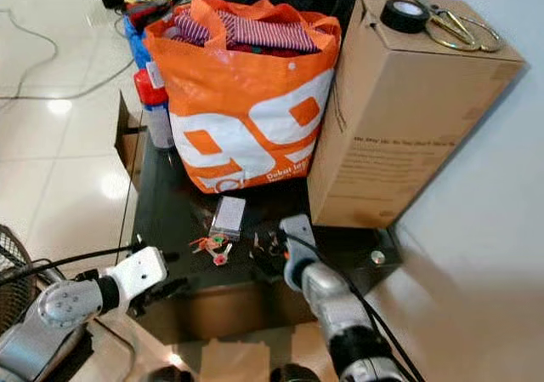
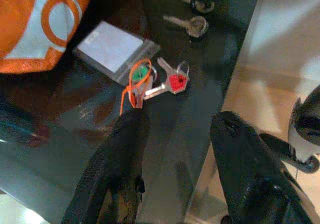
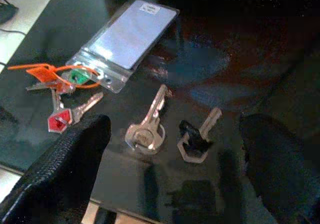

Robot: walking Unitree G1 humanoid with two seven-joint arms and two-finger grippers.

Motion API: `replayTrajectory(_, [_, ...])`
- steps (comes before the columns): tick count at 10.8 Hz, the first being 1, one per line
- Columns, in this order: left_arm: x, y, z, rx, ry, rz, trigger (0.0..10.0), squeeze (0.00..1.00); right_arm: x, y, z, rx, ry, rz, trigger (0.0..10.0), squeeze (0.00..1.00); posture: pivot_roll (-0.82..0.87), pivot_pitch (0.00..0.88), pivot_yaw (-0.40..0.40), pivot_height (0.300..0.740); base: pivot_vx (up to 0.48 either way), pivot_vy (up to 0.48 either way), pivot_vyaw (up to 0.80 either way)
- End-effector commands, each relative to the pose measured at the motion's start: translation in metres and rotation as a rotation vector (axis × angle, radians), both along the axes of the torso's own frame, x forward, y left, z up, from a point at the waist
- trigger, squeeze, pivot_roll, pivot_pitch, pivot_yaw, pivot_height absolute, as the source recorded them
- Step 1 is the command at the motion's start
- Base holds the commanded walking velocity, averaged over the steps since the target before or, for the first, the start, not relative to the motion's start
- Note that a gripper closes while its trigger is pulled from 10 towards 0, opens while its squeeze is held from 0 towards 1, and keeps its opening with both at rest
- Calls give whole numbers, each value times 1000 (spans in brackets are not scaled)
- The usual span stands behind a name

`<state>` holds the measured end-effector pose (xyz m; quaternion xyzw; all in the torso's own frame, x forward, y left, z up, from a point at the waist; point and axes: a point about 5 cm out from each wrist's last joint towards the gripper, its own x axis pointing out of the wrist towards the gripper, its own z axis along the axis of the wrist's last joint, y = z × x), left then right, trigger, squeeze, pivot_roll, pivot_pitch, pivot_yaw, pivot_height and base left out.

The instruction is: Hang keys on a hook

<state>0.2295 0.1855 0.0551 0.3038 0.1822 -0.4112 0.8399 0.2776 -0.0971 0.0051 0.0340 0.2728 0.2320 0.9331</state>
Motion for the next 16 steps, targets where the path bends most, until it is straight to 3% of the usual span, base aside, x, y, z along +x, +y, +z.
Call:
replayTrajectory(1, [0,-1,4,-11,-5,-11,10000,0,-1,0,-3,10,9,-6,10000,0,-35,123,-91,740,0,0,0])
replayTrajectory(3, [-3,-2,9,-13,-6,-42,10000,0,4,5,-8,-63,24,-19,10000,0,-16,156,-99,740,0,0,0])
replayTrajectory(4, [-6,0,10,-10,-5,-46,10000,0,7,4,-7,-41,13,-37,8078,0,-8,165,-98,740,0,0,0])
replayTrajectory(5, [-7,1,12,-9,-4,-47,10000,0,9,5,-6,-17,6,-37,4824,0,-2,169,-99,740,0,0,0])
replayTrajectory(6, [-6,2,14,-8,-4,-48,10000,0,11,5,-6,-28,3,-30,4941,0,3,172,-101,740,0,0,0])
replayTrajectory(8, [-8,1,17,-9,-5,-53,10000,0,12,5,-7,-39,-12,-6,3647,0,5,171,-105,740,0,0,0])
replayTrajectory(9, [-10,0,16,-9,-3,-54,10000,0,12,5,-6,-31,-25,30,2275,0,3,168,-108,740,0,0,0])
replayTrajectory(10, [-10,-1,16,-10,-3,-53,10000,0,12,4,-5,-22,-36,62,1529,0,2,164,-110,740,0,0,0])
replayTrajectory(14, [-9,-1,17,-11,2,-48,10000,0,12,-4,-5,-16,-41,91,392,0,3,166,-112,740,0,0,0])
replayTrajectory(16, [-9,-1,17,-7,6,-52,10000,0,11,-5,-8,-42,-31,79,275,0,4,171,-111,740,0,0,0])
